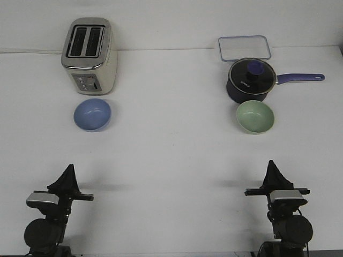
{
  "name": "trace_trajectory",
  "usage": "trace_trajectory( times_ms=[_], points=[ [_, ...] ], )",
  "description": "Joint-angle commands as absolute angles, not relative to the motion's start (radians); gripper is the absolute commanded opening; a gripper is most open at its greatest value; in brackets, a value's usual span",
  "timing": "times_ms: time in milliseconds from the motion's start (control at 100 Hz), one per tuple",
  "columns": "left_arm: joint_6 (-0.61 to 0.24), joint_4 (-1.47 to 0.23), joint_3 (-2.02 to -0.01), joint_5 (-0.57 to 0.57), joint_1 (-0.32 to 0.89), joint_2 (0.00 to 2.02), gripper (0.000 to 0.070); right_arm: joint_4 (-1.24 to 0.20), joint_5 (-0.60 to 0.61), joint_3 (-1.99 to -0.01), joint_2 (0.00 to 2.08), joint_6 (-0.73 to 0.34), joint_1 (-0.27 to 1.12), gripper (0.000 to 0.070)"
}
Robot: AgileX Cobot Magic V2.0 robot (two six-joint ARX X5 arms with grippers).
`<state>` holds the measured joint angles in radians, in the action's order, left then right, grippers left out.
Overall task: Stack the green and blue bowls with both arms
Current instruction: 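Move the right gripper forward toward the pale green bowl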
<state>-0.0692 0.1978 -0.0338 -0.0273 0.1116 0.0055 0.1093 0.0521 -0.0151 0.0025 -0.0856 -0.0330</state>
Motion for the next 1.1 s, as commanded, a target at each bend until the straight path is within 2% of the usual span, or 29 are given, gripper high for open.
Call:
trace_trajectory(
  times_ms=[0, 240, 350, 600, 910, 1090],
  points=[
    [-0.072, 0.210, -0.014, -0.029, 0.111, 0.003, 0.0012, 0.120, 0.052, -0.013, 0.001, -0.089, -0.032, 0.0000],
    [-0.072, 0.210, -0.014, -0.029, 0.111, 0.003, 0.0012, 0.117, 0.052, -0.020, 0.001, -0.089, -0.032, 0.0000],
    [-0.072, 0.210, -0.014, -0.029, 0.111, 0.003, 0.0012, 0.073, 0.052, -0.062, 0.002, -0.089, -0.032, 0.0000],
    [-0.072, 0.210, -0.014, -0.029, 0.111, 0.003, 0.0012, -0.173, 0.051, -0.279, 0.084, -0.090, -0.032, 0.0000],
    [-0.072, 0.210, -0.014, -0.029, 0.111, 0.003, 0.0012, -0.550, 0.052, -0.672, 0.426, -0.084, -0.032, 0.0000],
    [-0.072, 0.210, -0.014, -0.029, 0.111, 0.003, 0.0012, -0.661, 0.052, -0.817, 0.595, -0.078, -0.032, 0.0000]
  ],
)
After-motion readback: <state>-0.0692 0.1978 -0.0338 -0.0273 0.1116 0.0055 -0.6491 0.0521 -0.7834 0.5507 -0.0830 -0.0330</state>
